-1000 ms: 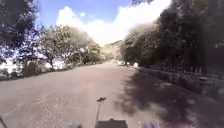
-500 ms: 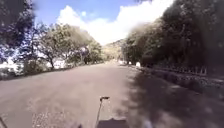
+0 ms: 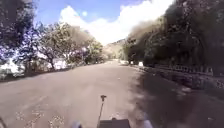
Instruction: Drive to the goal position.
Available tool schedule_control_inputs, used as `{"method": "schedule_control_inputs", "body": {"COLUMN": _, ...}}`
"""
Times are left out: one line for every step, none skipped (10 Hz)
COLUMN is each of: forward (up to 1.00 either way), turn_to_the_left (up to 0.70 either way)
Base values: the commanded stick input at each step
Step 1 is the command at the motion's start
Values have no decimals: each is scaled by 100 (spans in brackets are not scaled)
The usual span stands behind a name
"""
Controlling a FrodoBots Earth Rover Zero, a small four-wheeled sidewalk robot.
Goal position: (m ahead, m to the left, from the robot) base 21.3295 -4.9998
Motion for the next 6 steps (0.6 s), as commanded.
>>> {"method": "schedule_control_inputs", "body": {"forward": 70, "turn_to_the_left": 0}}
{"method": "schedule_control_inputs", "body": {"forward": 70, "turn_to_the_left": 0}}
{"method": "schedule_control_inputs", "body": {"forward": 70, "turn_to_the_left": 0}}
{"method": "schedule_control_inputs", "body": {"forward": 70, "turn_to_the_left": 0}}
{"method": "schedule_control_inputs", "body": {"forward": 70, "turn_to_the_left": 0}}
{"method": "schedule_control_inputs", "body": {"forward": 70, "turn_to_the_left": 0}}
